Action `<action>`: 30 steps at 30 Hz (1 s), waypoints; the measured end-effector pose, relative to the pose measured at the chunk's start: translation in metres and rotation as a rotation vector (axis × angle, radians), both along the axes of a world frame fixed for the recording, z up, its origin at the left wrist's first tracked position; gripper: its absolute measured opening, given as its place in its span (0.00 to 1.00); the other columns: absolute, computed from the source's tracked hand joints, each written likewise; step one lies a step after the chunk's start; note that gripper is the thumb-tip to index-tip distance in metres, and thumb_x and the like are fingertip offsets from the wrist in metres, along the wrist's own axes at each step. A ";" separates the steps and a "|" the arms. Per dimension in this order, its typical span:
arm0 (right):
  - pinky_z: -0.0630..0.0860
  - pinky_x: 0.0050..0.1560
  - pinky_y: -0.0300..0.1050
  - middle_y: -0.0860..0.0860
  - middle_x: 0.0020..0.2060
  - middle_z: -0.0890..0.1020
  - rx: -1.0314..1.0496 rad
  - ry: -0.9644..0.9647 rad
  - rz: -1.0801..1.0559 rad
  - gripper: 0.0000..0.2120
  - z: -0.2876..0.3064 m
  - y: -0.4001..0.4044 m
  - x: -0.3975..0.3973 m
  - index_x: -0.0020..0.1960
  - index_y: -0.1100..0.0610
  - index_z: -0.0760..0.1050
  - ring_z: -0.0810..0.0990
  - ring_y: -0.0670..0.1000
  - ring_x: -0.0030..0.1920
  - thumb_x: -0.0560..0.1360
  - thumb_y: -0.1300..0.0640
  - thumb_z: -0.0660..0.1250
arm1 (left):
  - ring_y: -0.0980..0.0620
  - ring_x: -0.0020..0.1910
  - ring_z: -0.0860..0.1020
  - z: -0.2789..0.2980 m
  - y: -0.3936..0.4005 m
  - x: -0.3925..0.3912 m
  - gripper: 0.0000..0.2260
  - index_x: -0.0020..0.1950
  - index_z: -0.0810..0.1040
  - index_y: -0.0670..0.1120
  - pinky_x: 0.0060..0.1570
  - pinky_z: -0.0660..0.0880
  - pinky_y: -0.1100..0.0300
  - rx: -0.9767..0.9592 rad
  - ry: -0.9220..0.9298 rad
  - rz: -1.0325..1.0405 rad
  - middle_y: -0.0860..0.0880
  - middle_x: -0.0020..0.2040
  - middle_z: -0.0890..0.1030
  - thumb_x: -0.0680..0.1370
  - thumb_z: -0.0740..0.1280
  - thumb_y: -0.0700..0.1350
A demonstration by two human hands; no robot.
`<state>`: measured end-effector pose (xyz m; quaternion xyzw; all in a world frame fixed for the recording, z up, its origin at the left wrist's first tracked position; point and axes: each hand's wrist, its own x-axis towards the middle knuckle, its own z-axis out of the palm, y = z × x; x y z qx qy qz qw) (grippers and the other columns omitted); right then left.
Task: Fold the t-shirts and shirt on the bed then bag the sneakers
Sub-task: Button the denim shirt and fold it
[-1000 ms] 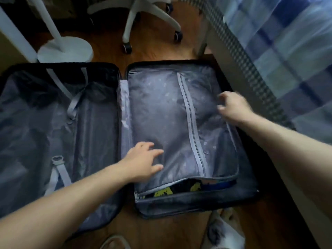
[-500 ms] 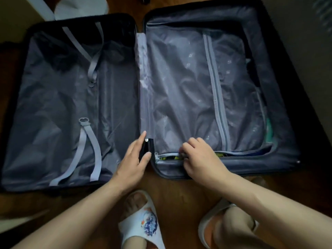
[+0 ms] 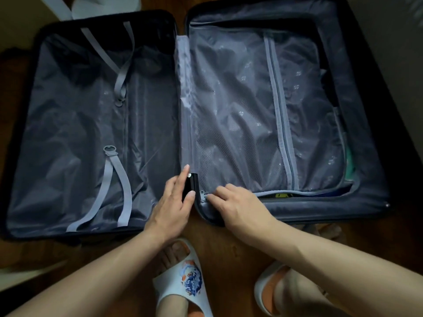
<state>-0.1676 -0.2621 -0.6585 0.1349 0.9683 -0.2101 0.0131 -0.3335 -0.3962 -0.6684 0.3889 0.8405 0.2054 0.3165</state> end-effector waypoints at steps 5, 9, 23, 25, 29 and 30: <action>0.76 0.44 0.51 0.51 0.52 0.78 -0.036 -0.145 0.033 0.22 -0.004 -0.004 -0.001 0.62 0.57 0.78 0.77 0.55 0.49 0.77 0.54 0.51 | 0.54 0.70 0.69 -0.002 -0.006 -0.003 0.29 0.79 0.46 0.71 0.67 0.68 0.53 0.013 -0.050 -0.010 0.55 0.75 0.64 0.84 0.59 0.55; 0.75 0.51 0.52 0.52 0.53 0.78 -0.181 -0.181 -0.118 0.11 0.007 0.005 -0.020 0.58 0.53 0.78 0.78 0.57 0.55 0.78 0.53 0.62 | 0.65 0.68 0.67 -0.001 -0.005 -0.006 0.29 0.77 0.51 0.74 0.69 0.64 0.61 0.061 -0.163 0.050 0.57 0.72 0.66 0.81 0.61 0.56; 0.70 0.29 0.53 0.55 0.36 0.74 -0.080 0.080 0.095 0.06 0.003 -0.003 -0.037 0.48 0.58 0.72 0.75 0.60 0.32 0.74 0.61 0.69 | 0.48 0.79 0.53 0.010 -0.005 0.008 0.27 0.80 0.52 0.65 0.71 0.67 0.38 -0.043 0.135 -0.082 0.54 0.80 0.48 0.80 0.52 0.60; 0.68 0.30 0.51 0.54 0.37 0.73 -0.149 0.084 0.086 0.09 0.007 -0.003 -0.034 0.51 0.57 0.71 0.75 0.60 0.34 0.73 0.63 0.68 | 0.47 0.80 0.50 0.009 -0.006 0.010 0.26 0.81 0.57 0.62 0.73 0.65 0.39 -0.036 0.217 -0.135 0.50 0.81 0.47 0.82 0.54 0.57; 0.67 0.41 0.49 0.51 0.41 0.74 -0.396 -0.026 -0.300 0.08 0.013 -0.008 -0.034 0.43 0.53 0.67 0.77 0.60 0.45 0.73 0.64 0.65 | 0.41 0.80 0.56 0.007 -0.006 0.016 0.25 0.78 0.68 0.53 0.76 0.59 0.40 -0.030 0.419 -0.207 0.43 0.80 0.56 0.80 0.54 0.54; 0.68 0.42 0.49 0.51 0.42 0.75 -0.425 -0.062 -0.377 0.07 0.015 -0.007 -0.033 0.43 0.54 0.68 0.77 0.60 0.47 0.72 0.64 0.64 | 0.40 0.79 0.59 0.008 -0.003 0.018 0.25 0.76 0.72 0.51 0.76 0.59 0.40 -0.020 0.465 -0.223 0.41 0.79 0.60 0.79 0.56 0.52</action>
